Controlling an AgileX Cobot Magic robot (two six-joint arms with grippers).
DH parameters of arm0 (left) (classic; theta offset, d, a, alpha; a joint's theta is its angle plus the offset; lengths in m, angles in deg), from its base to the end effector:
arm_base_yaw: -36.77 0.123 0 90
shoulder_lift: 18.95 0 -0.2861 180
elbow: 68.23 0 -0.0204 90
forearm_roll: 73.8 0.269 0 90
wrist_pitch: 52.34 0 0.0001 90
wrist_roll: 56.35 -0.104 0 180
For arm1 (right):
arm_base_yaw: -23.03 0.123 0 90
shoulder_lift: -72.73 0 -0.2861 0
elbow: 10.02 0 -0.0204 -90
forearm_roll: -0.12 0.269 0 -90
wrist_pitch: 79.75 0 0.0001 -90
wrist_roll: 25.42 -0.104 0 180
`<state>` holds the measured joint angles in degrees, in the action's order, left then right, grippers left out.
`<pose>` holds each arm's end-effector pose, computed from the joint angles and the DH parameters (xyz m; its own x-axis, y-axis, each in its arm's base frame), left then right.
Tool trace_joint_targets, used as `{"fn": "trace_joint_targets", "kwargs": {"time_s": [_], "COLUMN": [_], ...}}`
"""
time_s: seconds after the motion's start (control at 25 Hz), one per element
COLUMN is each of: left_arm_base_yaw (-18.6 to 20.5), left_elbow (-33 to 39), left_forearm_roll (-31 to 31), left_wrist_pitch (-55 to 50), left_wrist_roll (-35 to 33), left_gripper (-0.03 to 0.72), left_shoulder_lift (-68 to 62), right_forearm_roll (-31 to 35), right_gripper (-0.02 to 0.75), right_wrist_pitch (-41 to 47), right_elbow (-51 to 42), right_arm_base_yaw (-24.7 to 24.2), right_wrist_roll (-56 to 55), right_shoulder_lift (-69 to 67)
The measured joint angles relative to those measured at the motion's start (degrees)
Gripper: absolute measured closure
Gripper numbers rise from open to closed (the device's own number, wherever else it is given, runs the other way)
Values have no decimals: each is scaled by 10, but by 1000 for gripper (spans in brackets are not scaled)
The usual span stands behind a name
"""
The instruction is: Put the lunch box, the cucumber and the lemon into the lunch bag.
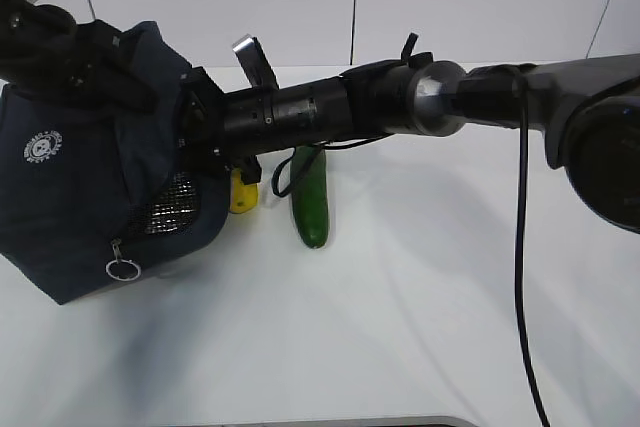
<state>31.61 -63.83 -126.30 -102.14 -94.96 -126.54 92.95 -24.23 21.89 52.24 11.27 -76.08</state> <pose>0.3803 -0.0977 0.2439 -0.8521 0.0566 -0.5203 0.3719 0.7649 -0.5259 0.4367 0.3423 0.1448 -0.9770 0.0070 -0.2131 -0.2060 0.2265 0.9520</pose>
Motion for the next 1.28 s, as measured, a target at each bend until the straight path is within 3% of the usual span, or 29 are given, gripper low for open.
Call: {"fn": "trace_joint_targets", "kwargs": {"time_s": [0.4, 0.88, 1.28], "left_arm_base_yaw": [4, 71, 119], "left_elbow": [0, -1, -1], "left_forearm_roll": [17, 18, 19], "left_wrist_pitch": [-1, -61, -110], "left_wrist_roll": [0, 0, 16], "left_gripper": [687, 687, 687], "left_shoulder_lift": [0, 0, 0], "right_forearm_roll": [10, 14, -123], "right_gripper": [268, 266, 265], "right_wrist_pitch": [27, 108, 110], "right_elbow": [2, 4, 6], "right_arm_base_yaw": [0, -19, -22], "right_wrist_roll": [-3, 31, -4], "right_shoulder_lift": [0, 2, 64]}}
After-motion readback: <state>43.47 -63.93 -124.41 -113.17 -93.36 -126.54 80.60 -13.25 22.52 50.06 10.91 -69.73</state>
